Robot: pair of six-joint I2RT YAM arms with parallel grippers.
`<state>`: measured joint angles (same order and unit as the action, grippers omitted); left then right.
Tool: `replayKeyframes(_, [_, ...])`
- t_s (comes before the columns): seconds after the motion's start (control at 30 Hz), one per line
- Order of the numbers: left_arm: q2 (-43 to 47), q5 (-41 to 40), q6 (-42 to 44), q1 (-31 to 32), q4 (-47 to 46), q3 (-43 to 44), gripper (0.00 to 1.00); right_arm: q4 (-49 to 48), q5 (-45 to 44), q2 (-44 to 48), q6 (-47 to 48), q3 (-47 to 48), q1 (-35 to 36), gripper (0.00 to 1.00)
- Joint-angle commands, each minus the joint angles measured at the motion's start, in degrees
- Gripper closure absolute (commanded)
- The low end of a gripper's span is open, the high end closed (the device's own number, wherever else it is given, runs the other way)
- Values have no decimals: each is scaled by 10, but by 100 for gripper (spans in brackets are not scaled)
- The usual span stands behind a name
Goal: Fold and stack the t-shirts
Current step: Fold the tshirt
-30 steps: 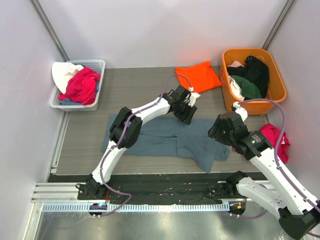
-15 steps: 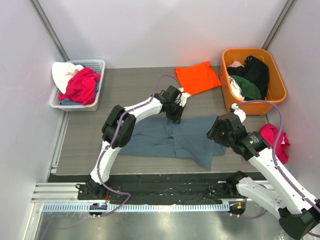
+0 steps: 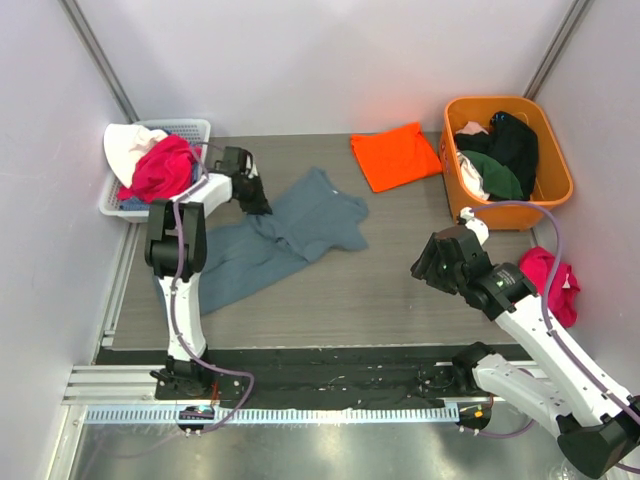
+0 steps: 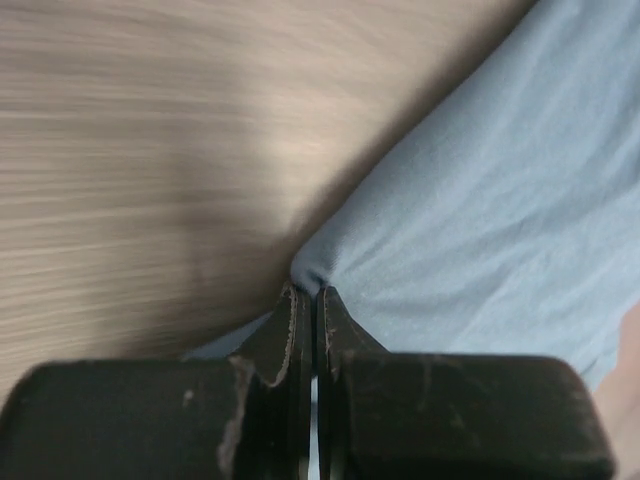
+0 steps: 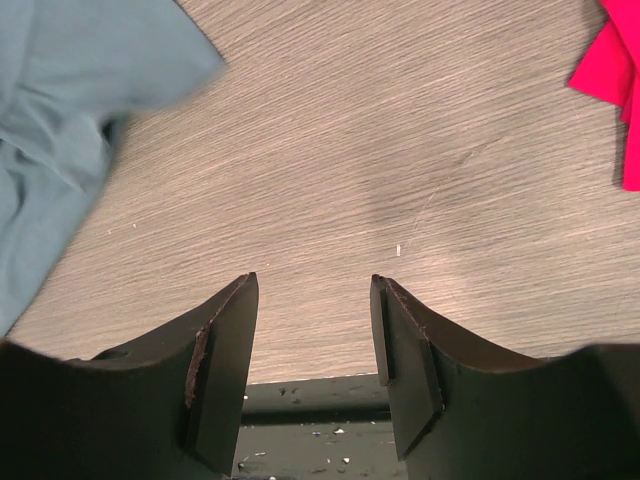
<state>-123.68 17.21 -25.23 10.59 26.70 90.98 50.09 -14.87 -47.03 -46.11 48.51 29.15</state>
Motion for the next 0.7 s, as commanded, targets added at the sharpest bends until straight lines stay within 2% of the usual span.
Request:
replayKeyframes(0.0, [1,-78,-85,-4,-15,67,97,-23,5,1,-7,4,-1,43])
replayKeyframes(0.03, [-9,-71,-88,-4,2,111,91,-24,10,1,-6,1,0,43])
replayKeyframes(0.07, [-16,-59,-90,-2,7,132,73,-27,15,-1,-5,-2,-1,43])
replayKeyframes(0.13, [-24,-53,-95,3,22,178,51,-45,40,-6,1,-14,0,41])
replayKeyframes(0.17, [-24,-57,-90,9,27,191,32,-52,48,-10,3,-24,0,40])
replayKeyframes(0.2, [-18,-66,-81,12,35,203,25,-64,55,-11,2,-29,0,40])
replayKeyframes(0.23, [-14,-70,-76,14,39,226,13,-70,69,-17,2,-33,0,39])
replayKeyframes(0.33, [0,-95,-46,18,63,267,3,-103,89,-25,0,-55,0,38])
replayKeyframes(0.43, [34,-126,-19,19,86,276,2,-147,124,-44,-6,-75,2,37])
replayKeyframes(0.53, [108,-154,9,30,87,230,1,-207,141,-70,-28,-87,17,38])
replayKeyframes(0.67, [221,-187,21,51,90,129,0,-291,108,-181,-61,-60,95,38])
